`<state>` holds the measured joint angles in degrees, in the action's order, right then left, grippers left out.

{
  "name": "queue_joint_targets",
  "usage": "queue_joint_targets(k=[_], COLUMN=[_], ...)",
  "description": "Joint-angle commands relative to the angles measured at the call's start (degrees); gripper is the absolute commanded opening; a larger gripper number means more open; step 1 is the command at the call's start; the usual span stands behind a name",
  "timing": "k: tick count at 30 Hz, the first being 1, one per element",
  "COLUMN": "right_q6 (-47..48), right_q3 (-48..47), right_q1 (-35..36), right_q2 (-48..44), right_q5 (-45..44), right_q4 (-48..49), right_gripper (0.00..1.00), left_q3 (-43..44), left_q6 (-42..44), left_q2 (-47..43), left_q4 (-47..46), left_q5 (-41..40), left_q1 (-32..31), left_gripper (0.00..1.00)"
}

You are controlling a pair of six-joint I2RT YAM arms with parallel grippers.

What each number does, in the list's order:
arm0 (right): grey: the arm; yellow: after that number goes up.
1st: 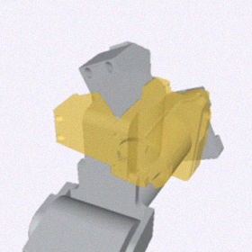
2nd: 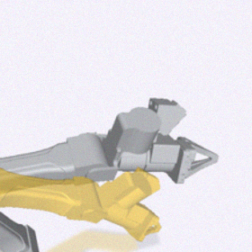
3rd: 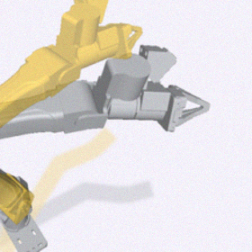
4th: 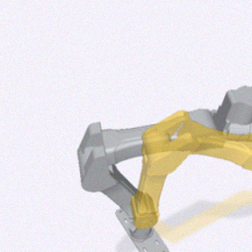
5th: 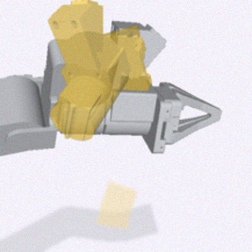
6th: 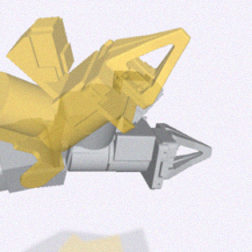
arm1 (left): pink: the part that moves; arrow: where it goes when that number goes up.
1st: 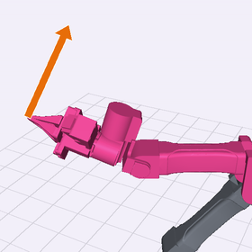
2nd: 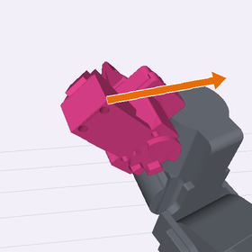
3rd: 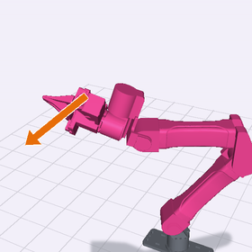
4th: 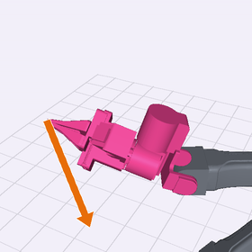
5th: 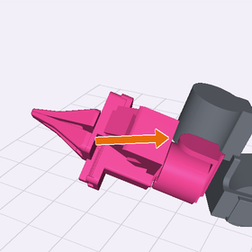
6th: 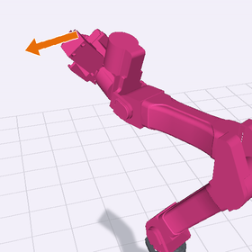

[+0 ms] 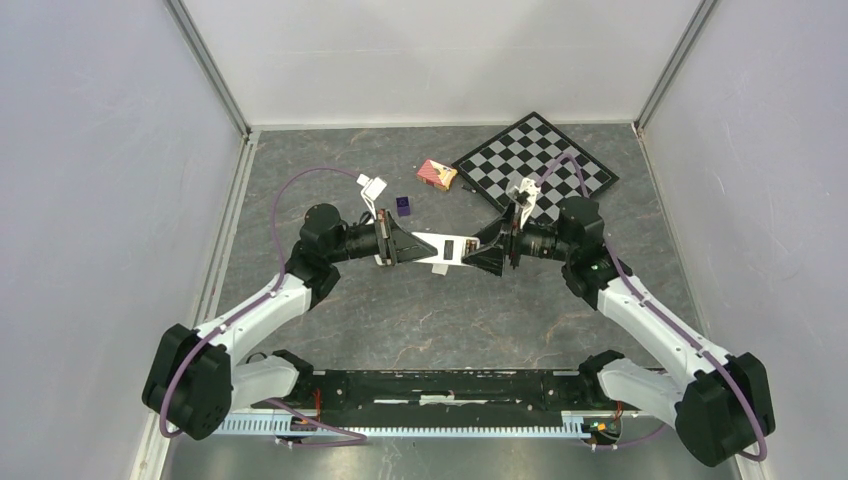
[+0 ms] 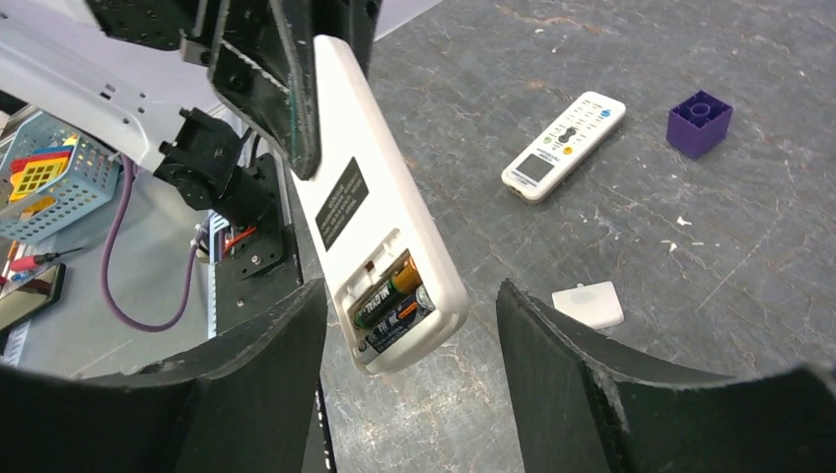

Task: Load the batteries into the remote control
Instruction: Load the battery into the remote control.

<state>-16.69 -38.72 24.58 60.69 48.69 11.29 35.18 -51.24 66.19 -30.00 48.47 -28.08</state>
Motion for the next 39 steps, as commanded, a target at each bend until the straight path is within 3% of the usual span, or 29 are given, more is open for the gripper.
queue_joint_targets(k=[1,12,19,25,29,33,39], right_q6=[1.7,6.2,6.8,6.0,9.7,11.6,3.7], right_q3=[0.4,0.0,-0.4,0.8,1.2,0.8,2.1], right_q1=[-0.7,-1.6,-1.7,-1.5,-1.3,-1.2,-1.3], right_q2=[-2.1,-2.7,-2.4,-2.3,-4.1,-5.1,-7.1], right_q5=[4.2,7.8,7.9,6.1,-1.7,-9.2,-5.8], right_q4=[1.1,-2.6,-3.4,-1.0,-4.3,-7.0,0.4], right_gripper=[0.66,0.5,0.32,0.3,0.28,0.32,0.63], left_q3=[2.3,2.2,2.3,0.9,0.4,0.9,1.5], left_q6=[3.8,3.9,3.2,-1.6,-4.6,-5.5,0.4], left_q2=[-1.2,-2.2,-2.1,-1.8,-1.4,-1.3,-2.6], left_q4=[-1.1,-0.7,-1.5,-7.6,-10.8,-10.9,-0.4], left_q5=[4.1,4.0,4.5,5.3,5.2,4.9,-2.5], left_q1=[0.2,0.2,0.2,0.2,0.2,0.2,0.9], left_gripper=[0.02,0.02,0.02,0.02,0.02,0.02,0.02])
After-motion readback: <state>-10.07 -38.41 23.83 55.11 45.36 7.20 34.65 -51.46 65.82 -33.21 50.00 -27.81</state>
